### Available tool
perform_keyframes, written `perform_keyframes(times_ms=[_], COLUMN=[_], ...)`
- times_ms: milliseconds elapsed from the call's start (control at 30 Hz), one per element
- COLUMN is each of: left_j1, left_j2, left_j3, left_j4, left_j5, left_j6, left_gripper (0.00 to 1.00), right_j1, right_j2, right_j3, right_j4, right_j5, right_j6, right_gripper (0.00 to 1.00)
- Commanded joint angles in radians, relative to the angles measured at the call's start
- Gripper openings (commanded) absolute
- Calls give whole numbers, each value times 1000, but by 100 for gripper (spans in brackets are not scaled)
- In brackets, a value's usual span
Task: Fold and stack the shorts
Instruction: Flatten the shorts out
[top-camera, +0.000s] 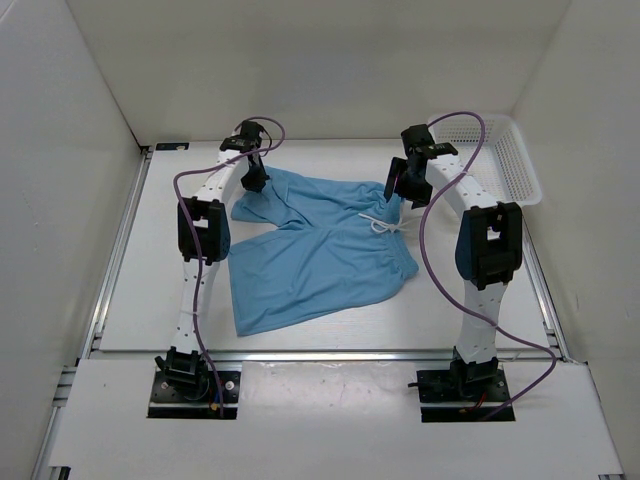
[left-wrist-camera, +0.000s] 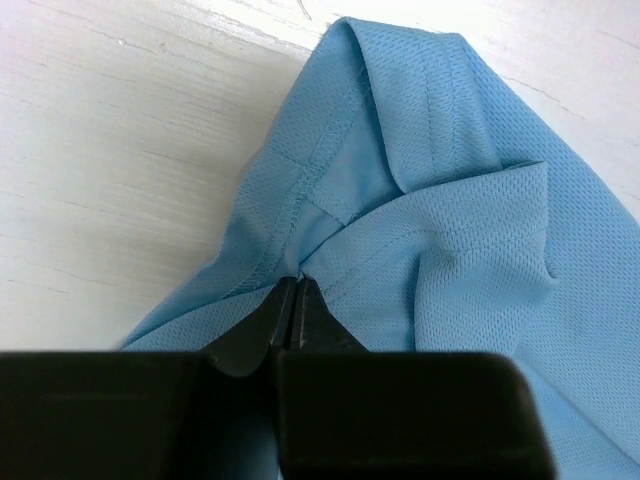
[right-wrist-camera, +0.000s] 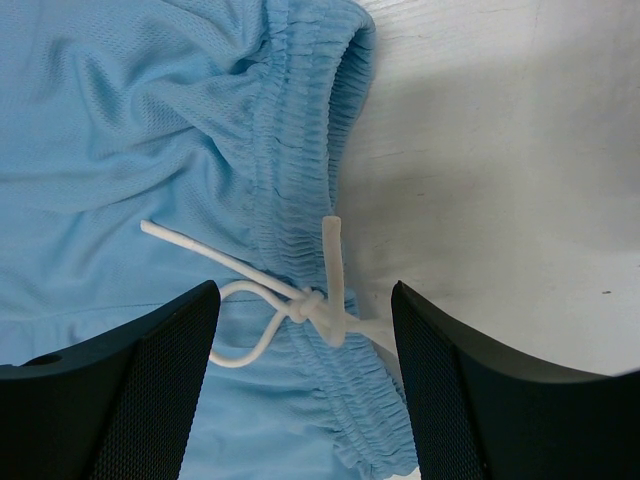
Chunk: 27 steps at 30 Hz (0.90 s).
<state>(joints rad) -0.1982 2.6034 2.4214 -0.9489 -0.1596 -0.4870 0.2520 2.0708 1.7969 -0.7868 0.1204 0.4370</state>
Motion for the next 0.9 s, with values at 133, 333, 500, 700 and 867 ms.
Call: perform_keyframes(times_ms=[133,333,500,700,867], left_j1=[-1,-1,-1,-1,-1], left_j2=[-61,-186,-236,-246,-223], left_j3=[7,-44,-53,-82,-93], left_j4=[-16,-16,-48,-79,-79], left_j5=[-26,-75,-84,-84,-64], left_j6=[13,22,31,31,41], left_gripper=[10,10,10,12,15], right_j1=[4,4,4,4,4], right_j2=[-6,-15,-34,-54,-63], right_j3=[6,-4,-4,-33,-51], right_j4=[-12,-12,-12,-3,-3], right_j5=[-13,-13,-13,-13,-13], right_j6=[-14,-14,-14,-14,-14], right_gripper=[74,74,74,74,74])
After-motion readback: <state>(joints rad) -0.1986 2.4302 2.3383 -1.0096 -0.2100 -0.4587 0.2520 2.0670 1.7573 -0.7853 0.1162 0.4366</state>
